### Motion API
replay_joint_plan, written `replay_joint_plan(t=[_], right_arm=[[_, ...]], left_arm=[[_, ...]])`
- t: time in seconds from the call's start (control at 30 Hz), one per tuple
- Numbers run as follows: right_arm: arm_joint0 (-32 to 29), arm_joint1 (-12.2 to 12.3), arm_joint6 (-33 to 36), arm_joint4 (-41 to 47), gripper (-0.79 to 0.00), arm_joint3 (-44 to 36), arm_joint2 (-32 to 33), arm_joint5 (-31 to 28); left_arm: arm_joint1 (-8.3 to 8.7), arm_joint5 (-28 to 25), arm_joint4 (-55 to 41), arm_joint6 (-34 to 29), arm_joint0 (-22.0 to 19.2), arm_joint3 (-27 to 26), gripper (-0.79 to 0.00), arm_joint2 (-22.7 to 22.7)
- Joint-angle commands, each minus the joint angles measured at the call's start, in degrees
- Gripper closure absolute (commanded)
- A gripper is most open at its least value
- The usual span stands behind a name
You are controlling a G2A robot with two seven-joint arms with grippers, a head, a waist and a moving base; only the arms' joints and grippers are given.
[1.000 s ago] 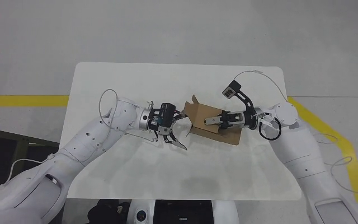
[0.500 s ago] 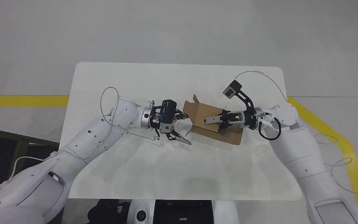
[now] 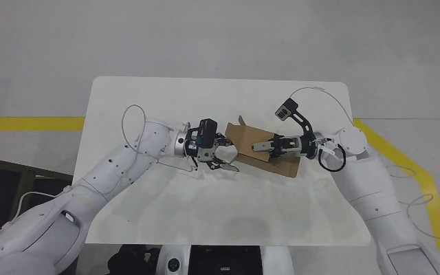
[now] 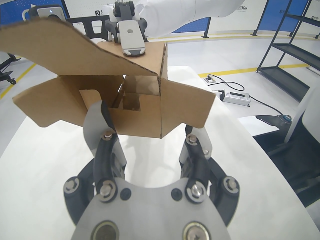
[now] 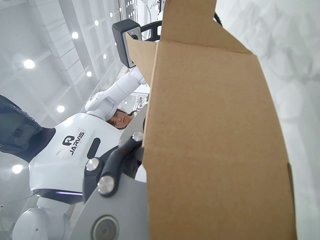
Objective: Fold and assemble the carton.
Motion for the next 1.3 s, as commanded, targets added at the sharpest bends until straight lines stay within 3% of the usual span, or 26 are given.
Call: replay_joint_plan(t=[0.0,0.27,0.6,0.97,1.27], right_arm=[[0.0,0.0,0.1,0.2,0.000,0.2,0.2,-0.1],[-0.1,-0.1,0.4,0.4,0.000,0.2,0.2,0.0],[-0.1,-0.1,0.9,0.7,0.000,0.8,0.5,-0.1],[0.3,-0.3,1.6,0.7,0.000,0.9,0.2,0.1],[0.8,-0.6,2.0,0.6,0.000,1.2,-0.3,0.2]], left_arm=[[0.09,0.0,-0.4,0.3,0.1,0.1,-0.576,0.1],[0.57,0.0,-2.9,3.9,-0.3,0.5,-0.536,2.5],[1.41,0.0,-9.1,3.9,-1.8,0.6,-0.526,5.9],[2.54,0.0,-17.4,3.9,-3.4,0.9,-0.397,10.5],[3.35,0.0,-23.4,3.9,-4.7,2.0,-0.379,14.0]])
